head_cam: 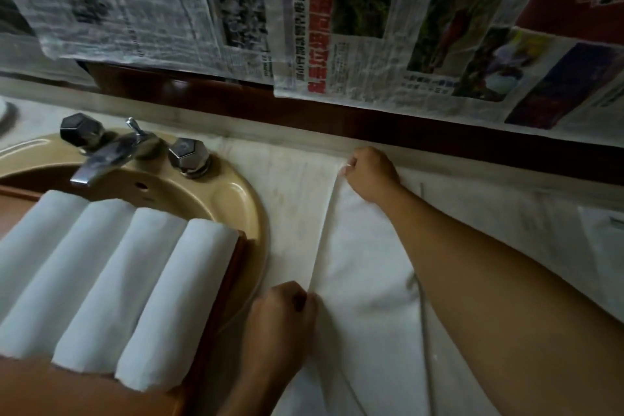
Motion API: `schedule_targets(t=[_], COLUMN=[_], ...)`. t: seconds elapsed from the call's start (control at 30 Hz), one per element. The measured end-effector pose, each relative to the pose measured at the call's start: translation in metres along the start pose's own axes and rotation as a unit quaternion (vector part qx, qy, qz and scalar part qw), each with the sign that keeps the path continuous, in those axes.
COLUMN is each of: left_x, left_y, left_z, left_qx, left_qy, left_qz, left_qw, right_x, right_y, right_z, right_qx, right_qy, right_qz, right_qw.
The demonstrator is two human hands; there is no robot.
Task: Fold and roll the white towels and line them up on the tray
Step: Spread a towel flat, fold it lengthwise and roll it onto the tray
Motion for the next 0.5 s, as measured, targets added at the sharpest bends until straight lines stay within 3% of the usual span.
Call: schedule_targets(t=[0.23, 0.33, 0.43, 0.5], left_x=[0.007, 0.011, 0.007, -0.008], left_y=[-0.011, -0.016, -0.032, -0.049], left_z=[0.009, 0.006, 0.001, -0.017], left_qx=[-0.014, -0.007, 0.021, 0.066], left_qy=[-0.025, -0.054, -0.167, -0.238], left_qz=[0.014, 0.064, 0.143, 0.115], left_qw=[0.999, 0.996, 0.975, 0.962], right_x=[0.008, 0.01, 0.01, -0.001], right_y=[-0.003, -0.003, 0.002, 0.017], right_z=[-0.007, -0.006, -0.009, -0.01], right_qx=[0.036, 0.039, 0.034, 0.003], right_qy=[0.006, 0.012, -0.041, -0.074], right_qz=[-0.047, -0.045, -0.047, -0.074], right_qw=[0.998, 0.998, 0.997, 0.994])
Point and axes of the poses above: each hand's wrist, its own y-axis away from the middle knuckle, its own x-axis out of the palm, z = x × y, the point moved 8 cm from there along -y, towards the middle knuckle, and after that the axes turned 14 degrees about -y, right-handed, at the moved point
